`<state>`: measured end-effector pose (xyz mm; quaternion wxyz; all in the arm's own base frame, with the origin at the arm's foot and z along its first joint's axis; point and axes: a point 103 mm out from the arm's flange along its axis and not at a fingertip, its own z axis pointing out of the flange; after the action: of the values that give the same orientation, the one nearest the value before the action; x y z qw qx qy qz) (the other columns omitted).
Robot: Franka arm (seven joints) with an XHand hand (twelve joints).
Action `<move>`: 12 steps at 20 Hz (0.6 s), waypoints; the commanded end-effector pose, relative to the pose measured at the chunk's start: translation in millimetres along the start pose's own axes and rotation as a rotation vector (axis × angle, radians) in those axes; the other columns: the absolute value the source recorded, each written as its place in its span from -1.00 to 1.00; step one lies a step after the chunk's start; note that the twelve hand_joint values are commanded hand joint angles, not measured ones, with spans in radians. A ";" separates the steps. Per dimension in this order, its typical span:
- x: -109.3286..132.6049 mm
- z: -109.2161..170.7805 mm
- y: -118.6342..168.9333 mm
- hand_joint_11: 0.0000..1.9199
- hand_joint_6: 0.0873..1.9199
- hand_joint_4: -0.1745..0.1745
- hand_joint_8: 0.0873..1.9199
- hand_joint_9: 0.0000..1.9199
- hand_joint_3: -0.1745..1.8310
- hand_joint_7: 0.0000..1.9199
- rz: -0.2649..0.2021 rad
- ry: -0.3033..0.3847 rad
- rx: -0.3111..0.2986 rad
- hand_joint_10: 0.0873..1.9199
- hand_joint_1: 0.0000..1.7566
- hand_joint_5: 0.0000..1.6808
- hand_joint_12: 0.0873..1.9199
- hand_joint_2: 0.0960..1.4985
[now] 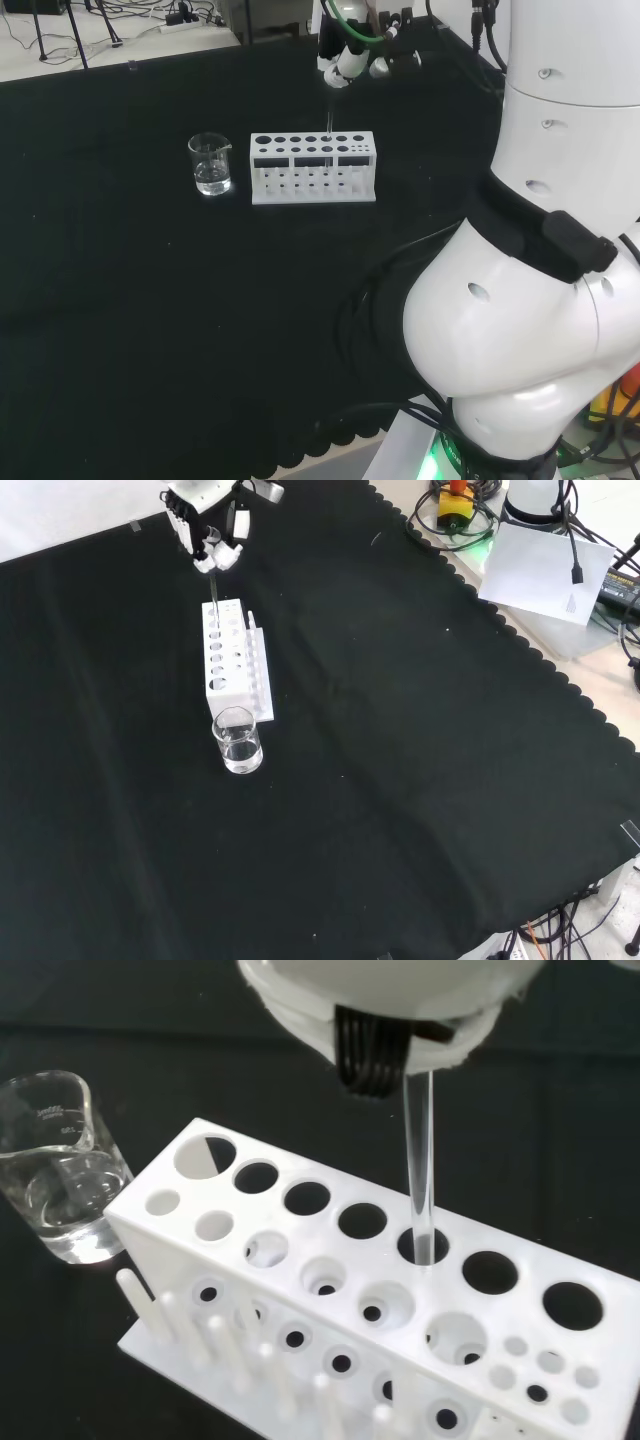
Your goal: Put the glass rod back on the white test tube rack.
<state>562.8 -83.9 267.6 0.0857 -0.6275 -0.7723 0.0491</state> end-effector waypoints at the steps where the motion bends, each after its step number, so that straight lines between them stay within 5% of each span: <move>1: 6.6 1.7 3.0 0.53 -0.73 -1.00 -0.38 0.80 -0.25 0.46 -0.006 -0.004 0.005 -0.40 0.51 0.53 -0.17 -0.16; 7: 1.4 5.9 0.0 0.60 -0.48 -1.00 -0.50 0.88 -0.29 0.49 0.018 0.019 0.025 -0.35 0.50 0.40 -0.20 -0.12; 10: -0.9 3.9 -1.6 0.69 -0.17 -1.00 -0.53 0.92 0.02 0.34 0.028 0.030 0.038 -0.30 0.55 -0.09 -0.16 -0.50; 12: -1.0 2.7 -2.8 0.74 -0.26 -0.85 -0.43 0.93 0.14 0.12 0.028 0.035 0.032 -0.23 0.56 -0.48 -0.12 -0.66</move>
<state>561.0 -84.1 265.3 0.1062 -0.6354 -0.7629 0.0542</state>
